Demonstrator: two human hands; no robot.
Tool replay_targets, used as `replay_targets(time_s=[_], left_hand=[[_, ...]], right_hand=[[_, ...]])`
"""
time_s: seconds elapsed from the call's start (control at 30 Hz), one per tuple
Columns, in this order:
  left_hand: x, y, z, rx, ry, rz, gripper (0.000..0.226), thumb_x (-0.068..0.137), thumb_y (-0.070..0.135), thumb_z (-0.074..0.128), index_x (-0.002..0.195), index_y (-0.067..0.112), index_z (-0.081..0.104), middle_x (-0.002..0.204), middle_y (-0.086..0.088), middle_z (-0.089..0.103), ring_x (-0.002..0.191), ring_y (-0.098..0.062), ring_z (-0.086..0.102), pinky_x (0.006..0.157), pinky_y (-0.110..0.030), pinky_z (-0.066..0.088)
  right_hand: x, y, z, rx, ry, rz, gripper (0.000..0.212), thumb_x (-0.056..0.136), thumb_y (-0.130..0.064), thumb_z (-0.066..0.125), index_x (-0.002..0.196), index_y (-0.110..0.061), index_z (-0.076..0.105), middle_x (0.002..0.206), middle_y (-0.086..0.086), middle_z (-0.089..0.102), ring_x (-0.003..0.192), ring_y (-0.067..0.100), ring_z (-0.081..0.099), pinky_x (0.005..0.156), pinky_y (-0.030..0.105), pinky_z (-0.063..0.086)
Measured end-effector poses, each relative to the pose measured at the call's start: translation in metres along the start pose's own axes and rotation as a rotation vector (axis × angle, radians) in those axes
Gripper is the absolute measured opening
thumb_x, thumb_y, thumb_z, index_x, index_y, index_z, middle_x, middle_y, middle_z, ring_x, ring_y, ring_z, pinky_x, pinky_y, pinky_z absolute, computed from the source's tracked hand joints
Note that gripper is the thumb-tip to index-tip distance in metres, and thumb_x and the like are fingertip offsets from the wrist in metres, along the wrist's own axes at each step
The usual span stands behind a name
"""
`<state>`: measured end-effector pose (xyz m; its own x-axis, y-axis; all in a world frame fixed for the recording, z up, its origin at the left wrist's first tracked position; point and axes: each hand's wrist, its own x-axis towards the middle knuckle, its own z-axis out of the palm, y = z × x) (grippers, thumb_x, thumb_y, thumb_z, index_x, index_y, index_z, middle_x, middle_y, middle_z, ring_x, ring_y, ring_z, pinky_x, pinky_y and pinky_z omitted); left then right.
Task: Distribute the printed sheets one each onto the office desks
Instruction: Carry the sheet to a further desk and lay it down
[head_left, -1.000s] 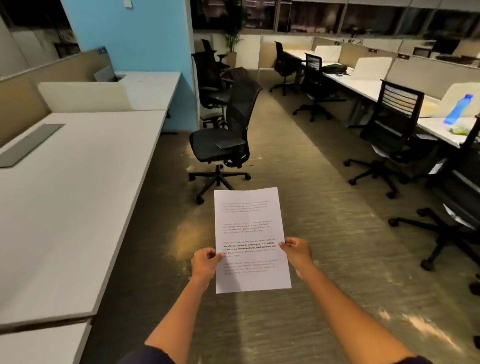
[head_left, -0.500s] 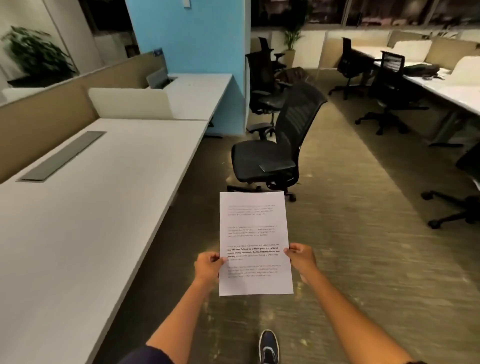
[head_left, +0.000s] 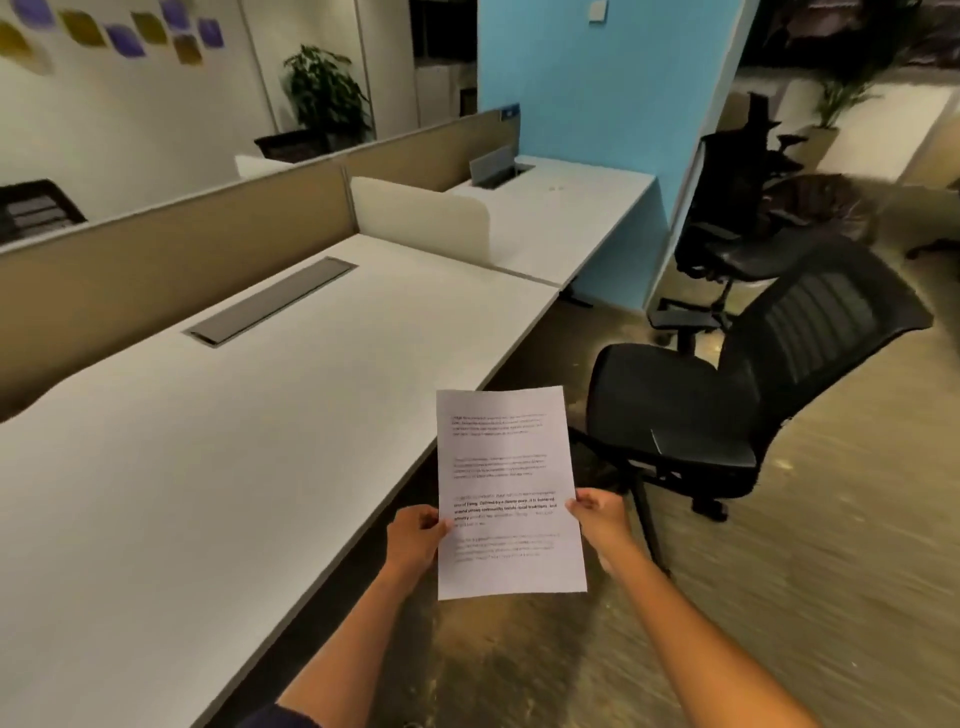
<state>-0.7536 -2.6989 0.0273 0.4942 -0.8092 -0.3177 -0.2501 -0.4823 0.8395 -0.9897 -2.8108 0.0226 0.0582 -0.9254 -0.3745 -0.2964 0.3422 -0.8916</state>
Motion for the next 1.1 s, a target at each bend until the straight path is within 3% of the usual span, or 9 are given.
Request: replay_targets(time_s=[0.07, 0.17, 0.23, 0.37, 0.57, 0.7, 0.87, 1.03, 1.1], left_hand=[[0.038, 0.001, -0.011, -0.009, 0.060, -0.031, 0.010, 0.088, 0.016, 0.067, 0.081, 0.010, 0.071, 0.085, -0.004, 0.072, 0.080, -0.021, 0.068, 0.074, -0.038, 0.056], [0.079, 0.003, -0.027, 0.007, 0.109, -0.050, 0.011, 0.088, 0.016, 0.066, 0.081, 0.009, 0.070, 0.087, -0.006, 0.072, 0.081, -0.025, 0.068, 0.077, -0.041, 0.057], [0.102, 0.003, -0.037, 0.005, 0.125, -0.057, 0.014, 0.089, 0.014, 0.065, 0.076, 0.010, 0.067, 0.087, -0.009, 0.071, 0.082, -0.028, 0.068, 0.078, -0.042, 0.057], [0.167, 0.013, -0.066, -0.059, 0.147, -0.092, 0.025, 0.088, 0.008, 0.064, 0.064, 0.017, 0.060, 0.077, -0.009, 0.067, 0.070, -0.023, 0.063, 0.068, -0.038, 0.055], [0.240, 0.021, -0.121, -0.125, 0.216, -0.115, 0.012, 0.081, 0.003, 0.062, 0.076, -0.007, 0.064, 0.069, -0.014, 0.062, 0.061, -0.023, 0.055, 0.058, -0.035, 0.052], [0.251, 0.011, -0.144, -0.113, 0.265, -0.165, 0.010, 0.079, 0.004, 0.063, 0.072, -0.003, 0.064, 0.062, -0.010, 0.059, 0.053, -0.021, 0.051, 0.054, -0.031, 0.046], [0.269, -0.005, -0.183, -0.184, 0.414, -0.265, 0.010, 0.078, 0.005, 0.071, 0.074, -0.003, 0.067, 0.067, -0.015, 0.066, 0.055, -0.023, 0.058, 0.056, -0.033, 0.052], [0.275, -0.011, -0.208, -0.224, 0.582, -0.354, 0.008, 0.077, 0.005, 0.074, 0.081, -0.001, 0.070, 0.082, -0.020, 0.073, 0.070, -0.035, 0.070, 0.069, -0.046, 0.061], [0.279, -0.004, -0.210, -0.223, 0.615, -0.366, 0.008, 0.076, 0.005, 0.076, 0.080, 0.000, 0.070, 0.082, -0.019, 0.073, 0.069, -0.035, 0.070, 0.066, -0.042, 0.062]], right_hand=[[0.042, -0.021, 0.029, -0.023, -0.048, -0.002, 0.017, 0.093, -0.007, 0.060, 0.108, -0.007, 0.067, 0.104, 0.008, 0.070, 0.097, 0.026, 0.068, 0.075, 0.033, 0.054], [0.078, -0.045, 0.060, -0.058, -0.097, -0.031, 0.011, 0.093, -0.009, 0.060, 0.098, -0.015, 0.067, 0.098, 0.002, 0.070, 0.087, 0.017, 0.068, 0.065, 0.026, 0.054], [0.094, -0.058, 0.078, -0.070, -0.115, -0.039, 0.012, 0.093, -0.010, 0.060, 0.099, -0.016, 0.068, 0.097, 0.000, 0.071, 0.087, 0.016, 0.068, 0.068, 0.028, 0.056], [0.149, -0.096, 0.129, -0.115, -0.134, -0.051, 0.016, 0.093, -0.011, 0.060, 0.107, -0.013, 0.069, 0.100, 0.003, 0.072, 0.093, 0.020, 0.069, 0.083, 0.038, 0.059], [0.210, -0.150, 0.202, -0.104, -0.165, -0.063, 0.018, 0.093, -0.010, 0.059, 0.106, -0.015, 0.069, 0.100, 0.003, 0.070, 0.092, 0.022, 0.068, 0.086, 0.041, 0.058], [0.223, -0.169, 0.239, -0.178, -0.214, -0.083, 0.015, 0.091, -0.011, 0.061, 0.094, -0.022, 0.070, 0.096, 0.001, 0.069, 0.082, 0.016, 0.064, 0.073, 0.029, 0.053], [0.260, -0.200, 0.314, -0.333, -0.354, -0.171, 0.020, 0.088, -0.015, 0.066, 0.106, -0.013, 0.072, 0.105, 0.007, 0.073, 0.092, 0.025, 0.067, 0.087, 0.035, 0.054], [0.278, -0.232, 0.378, -0.423, -0.502, -0.256, 0.024, 0.086, -0.014, 0.068, 0.109, -0.009, 0.072, 0.108, 0.011, 0.073, 0.092, 0.026, 0.067, 0.086, 0.032, 0.053], [0.288, -0.240, 0.393, -0.423, -0.524, -0.266, 0.024, 0.087, -0.012, 0.067, 0.110, -0.007, 0.071, 0.109, 0.012, 0.073, 0.097, 0.029, 0.068, 0.089, 0.035, 0.054]])
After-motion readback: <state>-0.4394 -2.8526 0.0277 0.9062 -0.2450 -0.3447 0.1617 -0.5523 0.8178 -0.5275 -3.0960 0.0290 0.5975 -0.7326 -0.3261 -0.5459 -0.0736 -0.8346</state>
